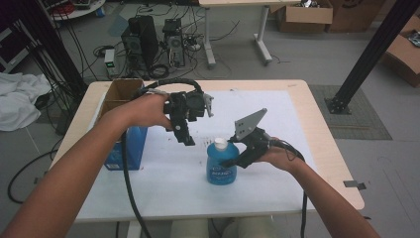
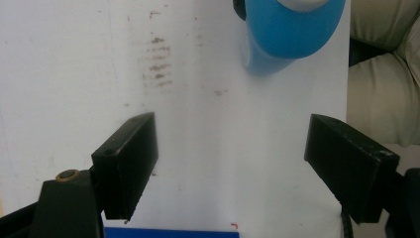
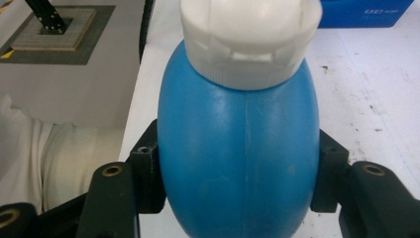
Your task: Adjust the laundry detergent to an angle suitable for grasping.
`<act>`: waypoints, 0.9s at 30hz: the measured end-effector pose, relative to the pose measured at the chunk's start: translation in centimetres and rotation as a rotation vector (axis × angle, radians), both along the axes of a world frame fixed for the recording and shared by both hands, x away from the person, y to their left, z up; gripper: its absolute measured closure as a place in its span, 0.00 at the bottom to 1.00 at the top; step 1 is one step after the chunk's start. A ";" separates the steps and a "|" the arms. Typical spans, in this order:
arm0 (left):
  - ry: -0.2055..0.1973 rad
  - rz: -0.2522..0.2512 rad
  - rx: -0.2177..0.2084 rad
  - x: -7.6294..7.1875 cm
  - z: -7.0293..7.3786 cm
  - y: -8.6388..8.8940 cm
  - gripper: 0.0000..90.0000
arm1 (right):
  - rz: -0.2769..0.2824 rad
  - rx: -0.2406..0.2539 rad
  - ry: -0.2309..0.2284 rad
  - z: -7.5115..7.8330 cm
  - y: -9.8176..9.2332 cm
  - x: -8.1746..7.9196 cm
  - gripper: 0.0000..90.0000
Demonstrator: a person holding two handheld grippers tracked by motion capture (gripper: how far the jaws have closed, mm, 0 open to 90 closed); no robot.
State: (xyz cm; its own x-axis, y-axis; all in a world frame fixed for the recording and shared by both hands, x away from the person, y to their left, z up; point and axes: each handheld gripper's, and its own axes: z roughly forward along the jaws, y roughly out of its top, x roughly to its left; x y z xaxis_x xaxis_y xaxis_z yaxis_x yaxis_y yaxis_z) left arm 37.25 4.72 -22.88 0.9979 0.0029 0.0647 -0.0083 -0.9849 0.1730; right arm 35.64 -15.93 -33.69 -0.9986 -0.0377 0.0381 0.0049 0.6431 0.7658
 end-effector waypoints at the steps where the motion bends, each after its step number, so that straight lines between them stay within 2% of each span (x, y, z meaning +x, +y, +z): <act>1: 0.000 0.000 0.000 0.0 0.0 0.0 0.24 | 0.000 0.000 0.000 0.0 0.0 0.0 0.45; 9: -0.001 -0.001 0.002 0.0 0.0 0.0 0.24 | 0.039 0.007 -0.003 -0.1 -0.1 0.4 0.45; 17: -0.001 0.000 0.003 0.0 -0.1 -0.1 0.24 | 0.039 0.004 -0.002 -0.1 -0.2 0.4 0.45; 20: -0.001 -0.001 0.003 0.0 -0.1 0.0 0.24 | 0.020 0.002 0.021 -0.1 -0.2 0.5 0.43; 22: -0.002 0.000 0.002 0.0 -0.1 0.0 0.24 | 0.011 -0.003 0.018 -0.1 -0.3 0.4 0.35; 24: -0.002 0.003 0.004 0.0 0.0 0.1 0.24 | -0.011 -0.003 0.046 0.0 -0.4 0.3 0.27; 27: -0.005 -0.002 0.004 0.0 0.0 0.2 0.24 | -0.036 0.025 0.055 0.5 -1.0 0.1 0.22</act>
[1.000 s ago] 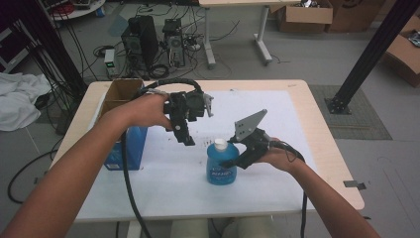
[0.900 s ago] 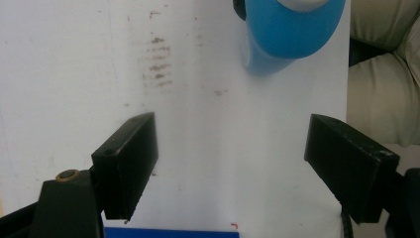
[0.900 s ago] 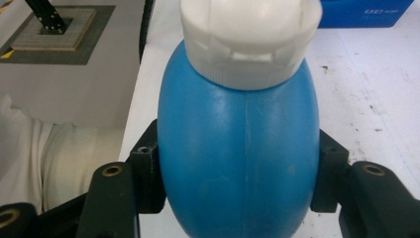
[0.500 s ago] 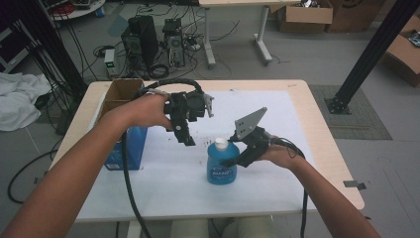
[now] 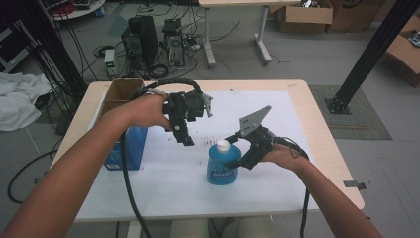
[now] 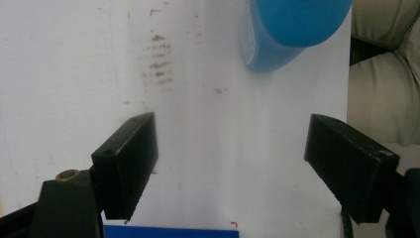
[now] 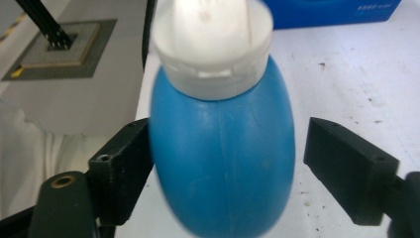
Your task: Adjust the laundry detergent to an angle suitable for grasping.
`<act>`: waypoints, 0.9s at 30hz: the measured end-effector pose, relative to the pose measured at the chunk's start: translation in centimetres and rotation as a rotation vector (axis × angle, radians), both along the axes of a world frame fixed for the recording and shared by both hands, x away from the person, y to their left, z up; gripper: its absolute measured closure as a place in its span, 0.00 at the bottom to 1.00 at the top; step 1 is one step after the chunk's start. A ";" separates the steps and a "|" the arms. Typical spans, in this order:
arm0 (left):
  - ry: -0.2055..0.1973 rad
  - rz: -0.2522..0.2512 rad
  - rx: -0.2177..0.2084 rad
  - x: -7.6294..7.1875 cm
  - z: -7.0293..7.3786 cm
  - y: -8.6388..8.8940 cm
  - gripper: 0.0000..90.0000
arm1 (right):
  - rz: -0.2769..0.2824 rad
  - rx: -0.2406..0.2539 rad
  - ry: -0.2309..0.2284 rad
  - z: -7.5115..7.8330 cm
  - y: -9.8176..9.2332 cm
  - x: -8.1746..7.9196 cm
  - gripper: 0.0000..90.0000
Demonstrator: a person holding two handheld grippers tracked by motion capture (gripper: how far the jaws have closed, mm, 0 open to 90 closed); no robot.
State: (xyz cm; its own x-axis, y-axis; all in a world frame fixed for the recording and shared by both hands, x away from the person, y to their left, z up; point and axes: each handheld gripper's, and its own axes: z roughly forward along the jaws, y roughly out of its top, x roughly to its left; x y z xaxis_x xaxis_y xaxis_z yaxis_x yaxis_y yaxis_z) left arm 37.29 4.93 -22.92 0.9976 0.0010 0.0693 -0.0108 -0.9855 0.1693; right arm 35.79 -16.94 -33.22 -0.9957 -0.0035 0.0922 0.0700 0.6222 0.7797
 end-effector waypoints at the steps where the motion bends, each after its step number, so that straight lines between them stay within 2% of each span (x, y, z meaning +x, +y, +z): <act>1: 0.000 0.000 0.000 0.0 0.0 0.0 0.24 | 0.000 0.000 0.000 0.0 0.0 0.0 0.22; 2: 0.000 0.005 -0.002 0.0 0.1 0.1 0.24 | -0.018 0.012 -0.003 0.5 -0.7 -0.2 0.19; 5: -0.001 0.009 -0.002 0.0 0.1 0.2 0.24 | -0.041 0.019 -0.009 1.2 -1.9 -0.5 0.19; 9: -0.001 0.007 -0.003 -0.1 0.0 0.1 0.24 | -0.075 0.014 -0.016 1.9 -3.5 -0.8 0.18; 10: 0.003 0.008 -0.001 -0.1 0.1 0.1 0.24 | -0.100 0.010 -0.019 2.3 -4.5 -0.8 0.18; 13: 0.002 0.006 -0.001 -0.1 0.1 -0.1 0.24 | -0.140 -0.005 -0.020 2.9 -6.1 -0.9 0.18; 15: -0.006 0.000 -0.001 0.0 0.1 -0.2 0.24 | -0.149 -0.011 -0.022 3.0 -6.5 -1.0 0.19; 16: -0.003 0.003 -0.002 0.0 0.1 -0.2 0.24 | -0.187 -0.041 -0.023 3.3 -7.5 -1.0 0.19; 18: -0.003 0.008 -0.003 0.0 0.1 -0.2 0.24 | -0.200 -0.055 -0.028 3.4 -7.8 -1.0 0.19; 19: -0.003 0.007 -0.003 0.0 0.1 -0.2 0.23 | -0.251 -0.106 -0.034 3.4 -8.7 -1.1 0.18; 20: -0.003 0.009 -0.004 0.1 0.0 -0.2 0.23 | -0.251 -0.106 -0.034 3.4 -8.7 -1.1 0.18; 21: -0.004 0.011 0.000 0.1 0.0 -0.2 0.23 | -0.296 -0.153 -0.022 3.4 -9.5 -1.1 0.18; 25: -0.007 0.014 -0.004 0.2 0.0 -0.3 0.23 | -0.363 -0.245 0.047 3.5 -10.7 -1.0 0.17; 27: -0.006 0.014 0.001 0.2 0.1 -0.3 0.23 | -0.373 -0.264 0.063 3.5 -10.9 -1.0 0.17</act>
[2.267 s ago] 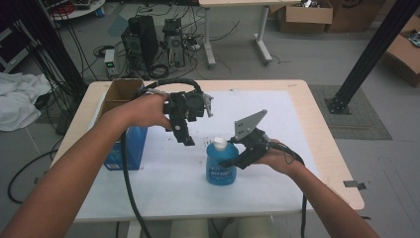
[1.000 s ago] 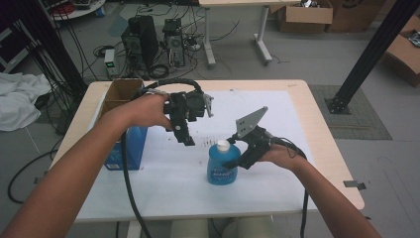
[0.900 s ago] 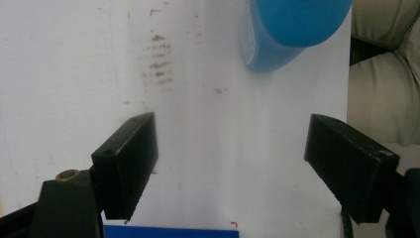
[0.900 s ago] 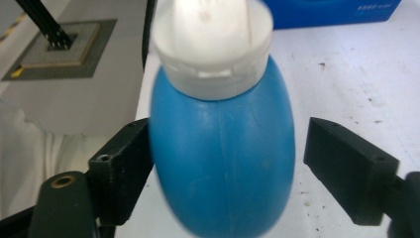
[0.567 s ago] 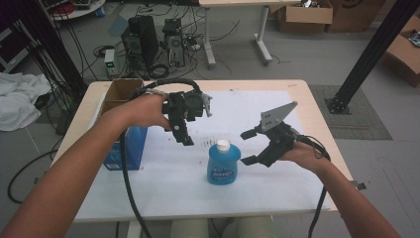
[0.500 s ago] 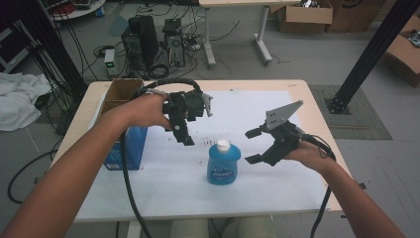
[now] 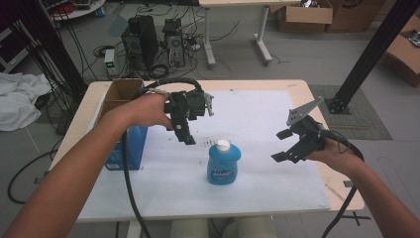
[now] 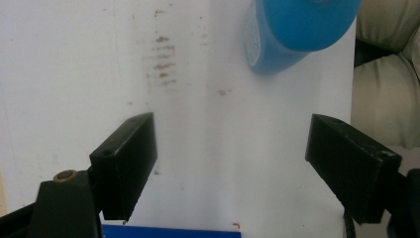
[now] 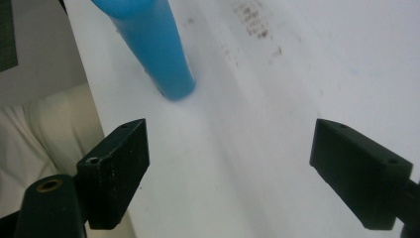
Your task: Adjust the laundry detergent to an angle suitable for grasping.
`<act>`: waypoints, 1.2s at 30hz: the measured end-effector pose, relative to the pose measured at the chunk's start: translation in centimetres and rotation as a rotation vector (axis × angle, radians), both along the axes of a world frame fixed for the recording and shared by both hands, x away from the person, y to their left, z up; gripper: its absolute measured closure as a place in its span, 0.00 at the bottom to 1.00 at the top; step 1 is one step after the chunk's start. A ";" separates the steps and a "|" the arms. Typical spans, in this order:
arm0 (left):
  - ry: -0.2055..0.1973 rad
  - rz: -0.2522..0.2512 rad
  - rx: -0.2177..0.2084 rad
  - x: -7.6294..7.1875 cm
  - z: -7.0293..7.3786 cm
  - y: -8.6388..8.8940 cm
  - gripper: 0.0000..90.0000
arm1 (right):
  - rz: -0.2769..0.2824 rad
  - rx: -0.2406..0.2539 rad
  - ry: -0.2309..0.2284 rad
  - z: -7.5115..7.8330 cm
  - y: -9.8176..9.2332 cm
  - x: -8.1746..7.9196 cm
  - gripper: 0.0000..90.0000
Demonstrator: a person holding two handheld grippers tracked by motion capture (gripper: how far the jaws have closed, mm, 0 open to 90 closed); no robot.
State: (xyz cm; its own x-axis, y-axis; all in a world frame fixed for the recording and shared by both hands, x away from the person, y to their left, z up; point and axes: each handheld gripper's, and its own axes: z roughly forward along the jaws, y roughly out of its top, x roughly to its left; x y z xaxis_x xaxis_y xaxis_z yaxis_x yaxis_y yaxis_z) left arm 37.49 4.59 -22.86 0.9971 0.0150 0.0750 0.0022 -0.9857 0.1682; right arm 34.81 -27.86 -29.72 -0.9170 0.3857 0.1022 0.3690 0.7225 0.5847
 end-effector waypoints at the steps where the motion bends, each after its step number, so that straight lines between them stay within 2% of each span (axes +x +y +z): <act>1: -0.003 -0.001 0.000 0.0 0.0 -0.1 0.23 | -0.026 -0.038 0.030 0.1 -0.5 -0.1 0.18; 4: -0.006 -0.003 0.000 0.0 0.0 -0.1 0.23 | -0.031 -0.058 0.020 0.2 -1.0 -0.3 0.19; 9: -0.004 -0.003 0.002 0.0 0.0 -0.3 0.23 | -0.066 -0.100 0.010 0.2 -1.8 -0.5 0.18; 11: -0.006 -0.001 -0.006 0.0 -0.1 -0.4 0.23 | -0.094 -0.131 0.004 0.3 -2.1 -0.7 0.19; 13: -0.004 -0.003 -0.001 0.0 0.0 -0.4 0.23 | -0.109 -0.131 0.009 0.4 -2.4 -0.8 0.19; 21: -0.009 0.002 -0.002 0.1 0.1 -0.4 0.23 | -0.121 -0.192 0.009 0.7 -2.5 -1.3 0.20; 36: -0.013 0.009 0.000 -0.3 0.4 -0.7 0.23 | -0.119 -0.191 -0.002 1.2 -2.2 -1.4 0.20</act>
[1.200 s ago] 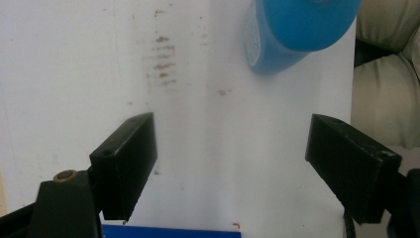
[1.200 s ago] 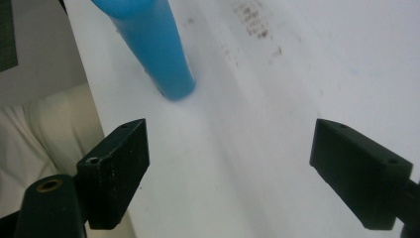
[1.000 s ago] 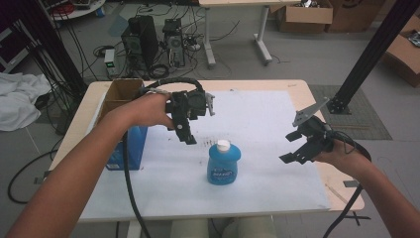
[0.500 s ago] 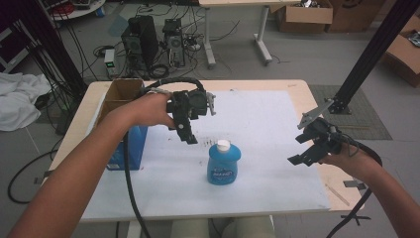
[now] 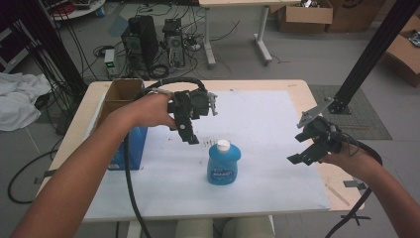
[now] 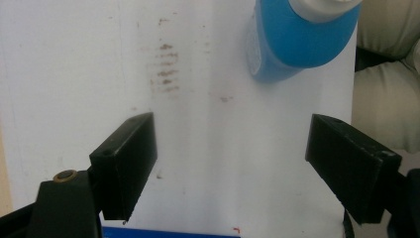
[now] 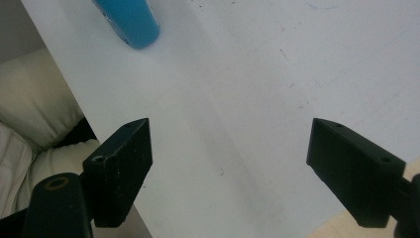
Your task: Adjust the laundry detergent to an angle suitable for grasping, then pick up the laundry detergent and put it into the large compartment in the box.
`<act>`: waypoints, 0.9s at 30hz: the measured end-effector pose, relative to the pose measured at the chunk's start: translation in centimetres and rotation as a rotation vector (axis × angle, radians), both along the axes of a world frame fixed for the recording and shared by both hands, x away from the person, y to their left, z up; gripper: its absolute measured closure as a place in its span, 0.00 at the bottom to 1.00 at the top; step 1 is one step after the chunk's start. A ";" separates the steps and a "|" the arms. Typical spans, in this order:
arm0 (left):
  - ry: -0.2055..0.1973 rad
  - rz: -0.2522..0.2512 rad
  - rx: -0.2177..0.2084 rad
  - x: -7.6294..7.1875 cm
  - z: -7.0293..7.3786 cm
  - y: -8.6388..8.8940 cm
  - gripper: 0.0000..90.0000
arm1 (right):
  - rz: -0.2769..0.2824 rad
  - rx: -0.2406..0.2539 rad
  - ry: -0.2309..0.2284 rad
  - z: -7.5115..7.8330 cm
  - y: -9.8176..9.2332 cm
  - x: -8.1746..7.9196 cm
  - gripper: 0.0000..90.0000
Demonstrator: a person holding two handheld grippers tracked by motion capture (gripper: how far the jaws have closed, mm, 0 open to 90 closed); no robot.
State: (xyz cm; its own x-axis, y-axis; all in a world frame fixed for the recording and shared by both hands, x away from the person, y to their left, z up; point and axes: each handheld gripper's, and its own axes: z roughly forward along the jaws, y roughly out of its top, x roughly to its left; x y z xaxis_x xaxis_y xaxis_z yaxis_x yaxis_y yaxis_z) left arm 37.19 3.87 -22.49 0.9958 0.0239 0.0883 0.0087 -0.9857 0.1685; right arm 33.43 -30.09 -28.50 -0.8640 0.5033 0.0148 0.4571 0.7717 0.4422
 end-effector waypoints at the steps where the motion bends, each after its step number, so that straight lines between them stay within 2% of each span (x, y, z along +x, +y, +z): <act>1: -0.001 0.002 -0.006 0.0 0.0 0.0 0.23 | 0.002 -0.002 0.000 0.0 0.0 0.0 0.20; 17: -0.009 0.012 0.000 -0.3 0.1 0.2 0.23 | -0.005 0.003 0.004 0.0 -0.2 0.0 0.19; 27: -0.018 0.013 0.000 -0.3 0.2 0.3 0.23 | 0.015 -0.003 0.012 0.1 0.2 0.0 0.19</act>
